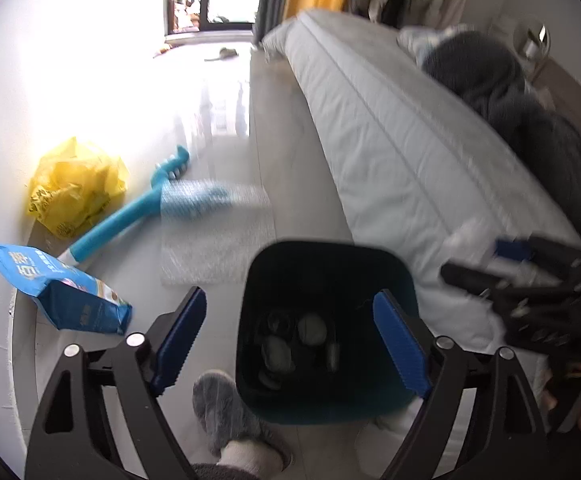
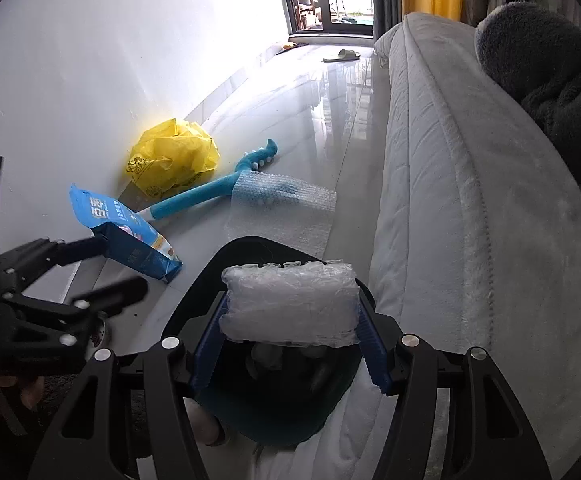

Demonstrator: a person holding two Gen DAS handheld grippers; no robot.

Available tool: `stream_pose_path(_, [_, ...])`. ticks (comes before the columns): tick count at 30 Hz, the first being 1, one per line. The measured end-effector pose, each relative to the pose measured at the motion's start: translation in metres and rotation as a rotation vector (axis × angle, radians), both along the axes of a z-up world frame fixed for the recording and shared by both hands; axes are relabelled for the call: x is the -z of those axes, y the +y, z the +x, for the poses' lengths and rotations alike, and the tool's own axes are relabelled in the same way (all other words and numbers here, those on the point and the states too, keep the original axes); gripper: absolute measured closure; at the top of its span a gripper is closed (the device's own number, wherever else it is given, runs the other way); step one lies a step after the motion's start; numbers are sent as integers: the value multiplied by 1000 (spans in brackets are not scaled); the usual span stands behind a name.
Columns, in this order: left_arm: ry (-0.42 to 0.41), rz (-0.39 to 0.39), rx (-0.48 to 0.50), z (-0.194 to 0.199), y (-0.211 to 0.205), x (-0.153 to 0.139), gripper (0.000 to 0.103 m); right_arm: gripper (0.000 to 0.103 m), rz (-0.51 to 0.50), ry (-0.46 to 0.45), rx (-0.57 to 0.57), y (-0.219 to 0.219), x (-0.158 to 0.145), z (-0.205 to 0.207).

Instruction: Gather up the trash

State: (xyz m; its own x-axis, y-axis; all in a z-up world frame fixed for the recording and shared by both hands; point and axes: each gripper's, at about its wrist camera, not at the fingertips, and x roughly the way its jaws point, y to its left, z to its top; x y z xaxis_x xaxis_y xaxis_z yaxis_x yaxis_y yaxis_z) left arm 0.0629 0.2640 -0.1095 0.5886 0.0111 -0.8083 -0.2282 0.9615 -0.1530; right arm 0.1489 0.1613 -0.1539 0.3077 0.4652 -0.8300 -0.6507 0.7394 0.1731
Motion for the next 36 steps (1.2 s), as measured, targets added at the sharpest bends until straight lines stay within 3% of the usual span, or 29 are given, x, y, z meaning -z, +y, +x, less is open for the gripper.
stream_pose_path(3, [-104, 33, -33, -11, 1, -24, 10, 41, -23, 24, -10, 5, 11, 0])
stream_pose_path(7, [-232, 140, -32, -23, -11, -52, 10, 41, -50, 50, -27, 10, 25, -1])
stream_pose_path(10, [-299, 149, -24, -32, -17, -63, 10, 41, -57, 73, -32, 11, 33, -1])
stream_pose_path(17, [-328, 153, -87, -47, -24, -72, 8, 36, -88, 69, -58, 17, 40, -4])
stream_pose_path(23, [-351, 164, -110, -53, -28, -86, 5, 17, -89, 62, -87, 22, 39, -7])
stream_pose_path(29, [-398, 227, -82, -68, -50, -112, 3, 6, -5, -30, -69, 3, -3, -16])
stream_pose_path(36, [-473, 214, -74, -84, -70, -142, 3, 4, 60, -183, -4, -49, -66, -29])
